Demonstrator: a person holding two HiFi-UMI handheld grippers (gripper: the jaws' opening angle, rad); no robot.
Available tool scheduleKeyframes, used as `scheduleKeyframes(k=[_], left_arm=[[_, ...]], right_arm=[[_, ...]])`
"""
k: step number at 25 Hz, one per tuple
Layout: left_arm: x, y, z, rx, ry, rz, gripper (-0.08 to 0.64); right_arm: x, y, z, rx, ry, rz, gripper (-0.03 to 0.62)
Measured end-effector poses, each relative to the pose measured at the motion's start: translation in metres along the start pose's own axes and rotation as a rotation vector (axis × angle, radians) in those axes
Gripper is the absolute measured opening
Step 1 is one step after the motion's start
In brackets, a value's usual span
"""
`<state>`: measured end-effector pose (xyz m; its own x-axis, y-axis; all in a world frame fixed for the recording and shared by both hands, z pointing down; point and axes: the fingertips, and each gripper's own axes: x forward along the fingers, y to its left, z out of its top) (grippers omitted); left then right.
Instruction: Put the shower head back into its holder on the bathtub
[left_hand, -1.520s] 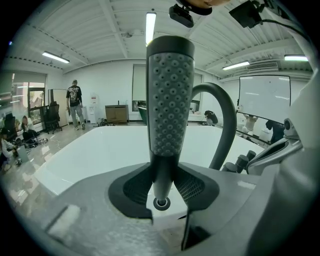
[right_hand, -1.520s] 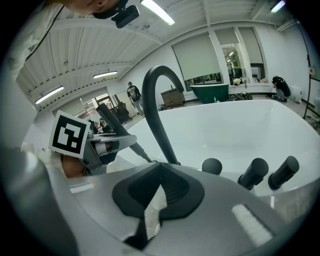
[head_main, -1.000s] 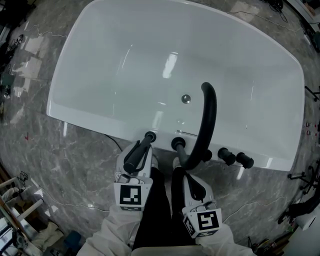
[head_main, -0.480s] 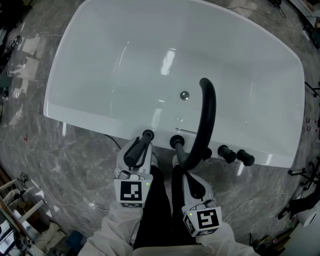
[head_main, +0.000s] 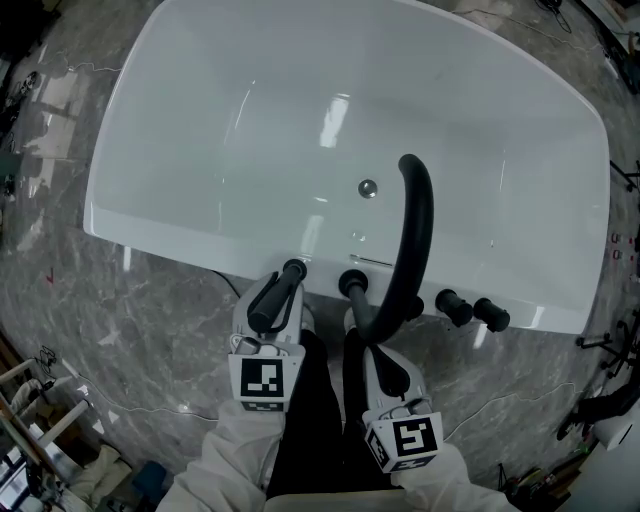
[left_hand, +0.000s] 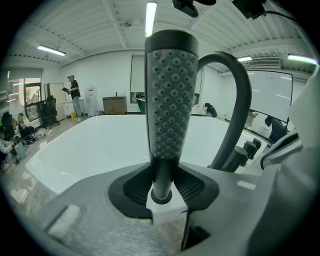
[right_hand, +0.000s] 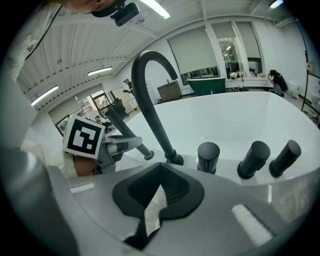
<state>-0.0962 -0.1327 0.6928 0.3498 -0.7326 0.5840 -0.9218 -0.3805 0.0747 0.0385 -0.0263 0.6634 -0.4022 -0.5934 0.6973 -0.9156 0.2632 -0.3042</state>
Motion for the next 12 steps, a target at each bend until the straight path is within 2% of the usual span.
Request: scheduleKeyframes(k=[12], left_arm=[[0.0104,-0.0019,-0.009,0.013,0.036,-0.01,0.14]], right_arm=[[0.0035,-0.0045,-0.0019,0.006,0.006,-0.011,0.006]])
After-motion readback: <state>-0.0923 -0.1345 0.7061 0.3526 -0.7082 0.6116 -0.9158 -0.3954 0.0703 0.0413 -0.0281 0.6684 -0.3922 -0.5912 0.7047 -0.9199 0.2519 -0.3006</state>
